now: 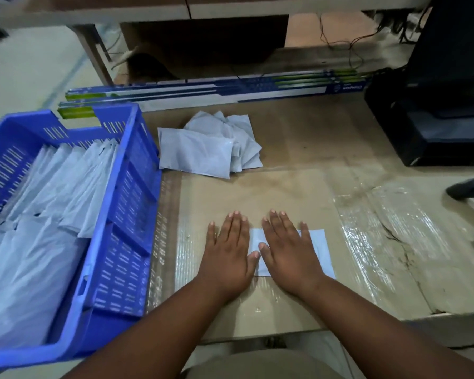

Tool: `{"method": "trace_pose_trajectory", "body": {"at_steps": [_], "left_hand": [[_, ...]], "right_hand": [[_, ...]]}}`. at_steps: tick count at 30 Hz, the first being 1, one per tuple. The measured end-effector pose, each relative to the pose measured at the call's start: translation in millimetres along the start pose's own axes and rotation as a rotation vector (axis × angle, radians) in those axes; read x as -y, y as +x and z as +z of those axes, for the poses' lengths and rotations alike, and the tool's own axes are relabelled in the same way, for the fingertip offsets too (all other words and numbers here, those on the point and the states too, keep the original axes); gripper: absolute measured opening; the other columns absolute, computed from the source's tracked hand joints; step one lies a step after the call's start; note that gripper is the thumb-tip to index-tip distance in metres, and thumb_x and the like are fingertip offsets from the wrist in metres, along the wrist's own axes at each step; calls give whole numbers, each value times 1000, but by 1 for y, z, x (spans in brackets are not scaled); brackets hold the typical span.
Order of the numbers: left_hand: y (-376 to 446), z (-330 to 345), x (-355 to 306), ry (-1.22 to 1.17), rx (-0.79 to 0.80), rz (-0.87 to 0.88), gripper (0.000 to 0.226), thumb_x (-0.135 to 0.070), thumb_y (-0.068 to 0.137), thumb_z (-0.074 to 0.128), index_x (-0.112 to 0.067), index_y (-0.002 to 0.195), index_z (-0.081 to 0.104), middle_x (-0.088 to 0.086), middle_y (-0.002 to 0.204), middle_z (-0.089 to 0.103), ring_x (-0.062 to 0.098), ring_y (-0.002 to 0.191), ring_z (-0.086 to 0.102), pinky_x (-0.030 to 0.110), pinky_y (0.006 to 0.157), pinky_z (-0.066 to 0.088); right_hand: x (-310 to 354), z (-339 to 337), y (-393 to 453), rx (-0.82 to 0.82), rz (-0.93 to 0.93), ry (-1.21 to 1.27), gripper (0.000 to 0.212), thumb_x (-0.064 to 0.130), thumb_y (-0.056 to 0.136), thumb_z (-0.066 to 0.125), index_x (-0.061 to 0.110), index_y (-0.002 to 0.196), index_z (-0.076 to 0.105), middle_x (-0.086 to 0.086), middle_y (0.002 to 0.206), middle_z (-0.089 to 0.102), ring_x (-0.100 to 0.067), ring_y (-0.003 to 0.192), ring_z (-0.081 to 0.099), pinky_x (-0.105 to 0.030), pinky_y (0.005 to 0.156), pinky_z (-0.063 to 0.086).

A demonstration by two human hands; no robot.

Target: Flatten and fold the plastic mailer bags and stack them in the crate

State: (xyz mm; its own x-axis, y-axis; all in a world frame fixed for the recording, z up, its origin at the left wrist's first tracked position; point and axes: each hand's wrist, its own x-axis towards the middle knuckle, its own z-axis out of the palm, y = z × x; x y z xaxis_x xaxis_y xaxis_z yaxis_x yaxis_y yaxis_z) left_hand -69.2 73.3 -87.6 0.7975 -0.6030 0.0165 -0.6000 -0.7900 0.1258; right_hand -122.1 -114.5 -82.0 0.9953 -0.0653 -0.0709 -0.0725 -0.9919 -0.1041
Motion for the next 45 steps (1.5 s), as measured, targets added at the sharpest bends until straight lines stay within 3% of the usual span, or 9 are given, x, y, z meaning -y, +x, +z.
{"method": "trace_pose_trajectory", "body": {"at_steps": [9,18,21,25,30,33,38,42,45], "left_hand": [[-42,6,-3,5,-12,155,79,-52,108,34,-7,169,12,14,177,3,26,165,-2,54,129,21],[-38,3,-2,2,26,161,85,-56,103,37,-5,168,16,17,177,5,30,165,-2,56,130,17],[-37,-2,-12,-26,-35,210,82,-48,100,46,-1,164,29,21,174,19,34,164,10,58,127,24],[-35,4,-18,-65,-83,317,86,-53,102,49,-1,166,22,19,175,12,32,164,7,57,128,25],[-32,-1,-20,-12,-21,276,92,-64,101,46,-1,165,26,22,174,15,34,163,14,56,127,29],[-24,-6,-35,-69,-76,319,82,-54,102,51,0,162,34,20,172,23,31,162,20,52,127,30],[-24,-3,-46,-100,-4,422,87,-53,105,48,-6,169,11,10,178,0,24,165,-1,50,132,18],[-18,-5,-39,-123,-4,439,82,-49,105,52,-8,168,20,10,178,9,24,165,7,50,130,24],[-16,-3,-36,-141,-67,439,68,-39,106,53,-7,164,35,11,174,23,24,162,22,47,127,30]], "right_hand": [[6,-13,-25,-89,-140,-17,64,43,109,32,17,167,25,-8,177,7,-26,164,4,-66,126,9],[-2,-9,-50,132,-243,31,71,54,104,21,29,169,13,6,177,-4,-19,163,-10,-53,131,4],[-11,-20,-42,252,-268,194,73,51,98,14,34,169,9,16,175,-11,-7,160,-18,-43,131,-9],[-40,-36,-36,288,-226,656,66,32,101,40,39,164,21,21,172,9,9,157,0,-30,132,1],[-63,-20,-59,121,-246,195,69,56,107,27,29,169,16,12,175,-7,-6,161,-8,-38,132,6],[-60,-14,-62,132,-230,184,72,58,105,23,27,169,15,8,176,-5,-12,162,-3,-40,132,5],[-80,-30,-51,193,-272,323,74,58,100,19,31,169,14,14,175,1,1,160,-2,-25,129,1],[-101,-8,-69,101,-208,66,78,62,107,23,21,170,1,1,176,-11,-13,162,-14,-42,131,-2],[-96,-5,-70,38,-154,-23,77,64,106,23,16,166,29,-7,175,17,-23,162,16,-51,125,5]]}}
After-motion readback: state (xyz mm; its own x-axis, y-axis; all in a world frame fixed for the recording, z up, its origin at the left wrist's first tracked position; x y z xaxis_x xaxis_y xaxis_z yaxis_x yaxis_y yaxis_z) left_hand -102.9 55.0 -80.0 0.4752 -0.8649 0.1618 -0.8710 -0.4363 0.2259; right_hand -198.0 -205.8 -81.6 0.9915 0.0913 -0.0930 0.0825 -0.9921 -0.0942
